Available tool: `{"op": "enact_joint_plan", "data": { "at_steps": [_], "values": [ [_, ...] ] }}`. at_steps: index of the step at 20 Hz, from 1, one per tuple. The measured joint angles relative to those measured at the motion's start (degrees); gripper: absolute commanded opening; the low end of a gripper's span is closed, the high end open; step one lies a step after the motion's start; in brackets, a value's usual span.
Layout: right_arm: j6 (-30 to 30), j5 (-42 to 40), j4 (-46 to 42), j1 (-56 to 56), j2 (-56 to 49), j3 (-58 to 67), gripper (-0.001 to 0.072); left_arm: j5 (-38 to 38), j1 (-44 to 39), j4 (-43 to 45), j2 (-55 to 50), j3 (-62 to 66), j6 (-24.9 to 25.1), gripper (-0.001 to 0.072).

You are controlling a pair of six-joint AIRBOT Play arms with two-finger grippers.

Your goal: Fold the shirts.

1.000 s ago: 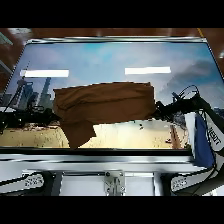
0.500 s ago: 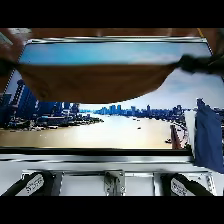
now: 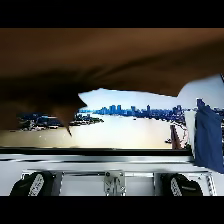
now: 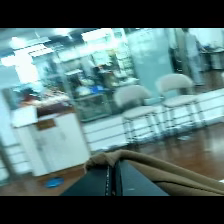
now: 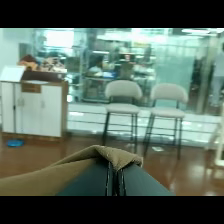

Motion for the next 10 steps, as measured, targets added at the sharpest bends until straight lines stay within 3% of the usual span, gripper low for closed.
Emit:
{"op": "enact_joint_plan", "data": {
  "at_steps": [5,10],
  "values": [
    [3.37,14.03,-8.68,0.0,5.75,0.55,0.0062,-7.37,0.0,8.92,5.16,1.31,-3.04,0.0034],
    [4.98,28.35,-12.11,0.0,3.13,0.09,0.0062,-16.35,0.0,11.21,6.25,-4.46,-4.0,0.0034]
  ]
}}
